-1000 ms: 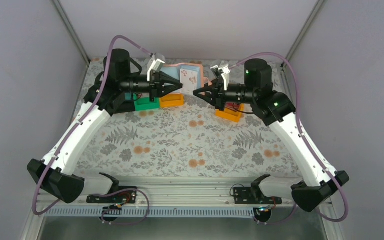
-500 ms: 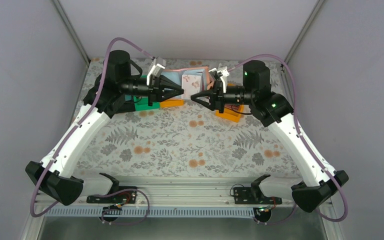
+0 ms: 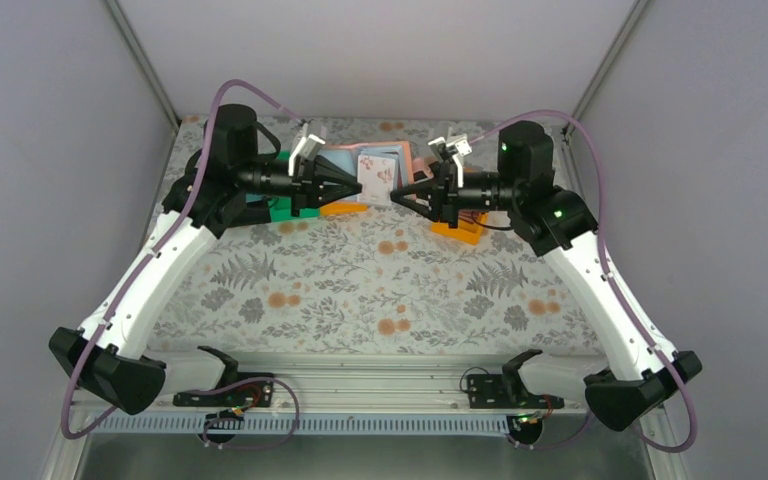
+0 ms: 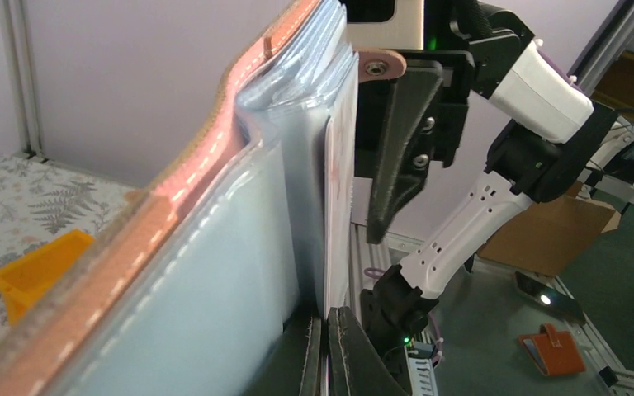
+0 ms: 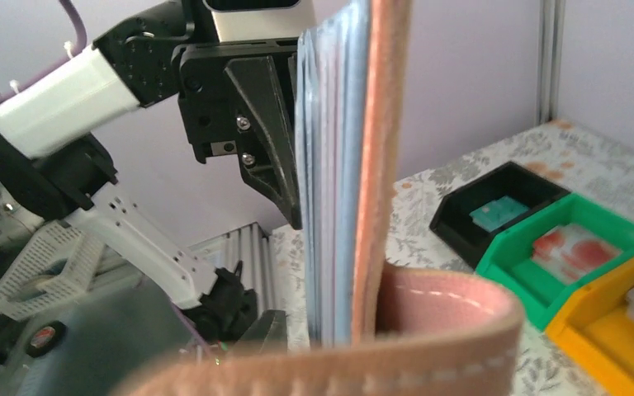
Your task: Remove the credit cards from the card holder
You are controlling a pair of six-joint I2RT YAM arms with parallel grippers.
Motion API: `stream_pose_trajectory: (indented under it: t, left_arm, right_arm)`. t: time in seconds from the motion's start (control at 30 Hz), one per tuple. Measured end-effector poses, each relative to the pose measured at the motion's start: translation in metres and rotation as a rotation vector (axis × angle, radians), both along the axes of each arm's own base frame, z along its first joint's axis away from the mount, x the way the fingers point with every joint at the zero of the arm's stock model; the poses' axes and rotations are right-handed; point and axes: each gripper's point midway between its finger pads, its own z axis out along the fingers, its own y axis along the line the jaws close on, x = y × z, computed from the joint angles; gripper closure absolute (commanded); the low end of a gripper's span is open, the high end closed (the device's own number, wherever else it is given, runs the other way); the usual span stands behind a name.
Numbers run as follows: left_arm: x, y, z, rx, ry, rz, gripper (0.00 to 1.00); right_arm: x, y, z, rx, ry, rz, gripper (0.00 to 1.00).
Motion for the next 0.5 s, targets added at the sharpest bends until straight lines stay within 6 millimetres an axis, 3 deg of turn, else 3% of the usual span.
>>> stream_pose_trajectory:
  t: [0.07, 0.27, 0.33, 0.4, 0.43, 0.5]
  left_arm:
    - [-0.0018, 0.0001, 0.0003, -0.001, -0.003, -0.007, 0.98]
    - [-0.0031, 0.0006, 0.0010, -0.004, -0.003, -0.014, 0.97]
    - [-0.0049, 0.0006, 0.0015, -0.007, -0.002, -0.025, 0.85]
    - [-0.0065, 0.0005, 0.0022, -0.010, -0.004, -0.035, 0.80]
    - [-0.0081, 0.0005, 0.0026, -0.013, 0.004, -0.043, 0.80]
    - [-0.0104, 0.0005, 0.0034, -0.017, 0.015, -0.056, 0.90]
  right_arm:
    - [0.0014, -0.0011, -0.0007, 0.000, 0.007, -0.004, 0.95]
    - [0.0015, -0.0006, -0.0005, 0.008, 0.020, 0.008, 0.96]
    - [0.0013, -0.0009, -0.0002, 0.009, 0.020, 0.009, 0.96]
    - [0.0008, -0.0013, 0.0000, 0.011, 0.021, 0.013, 0.96]
    - [0.0012, -0.0019, 0.0002, 0.011, 0.020, 0.012, 0.96]
    - [0.0013, -0.0031, 0.0006, 0.014, 0.022, 0.015, 0.96]
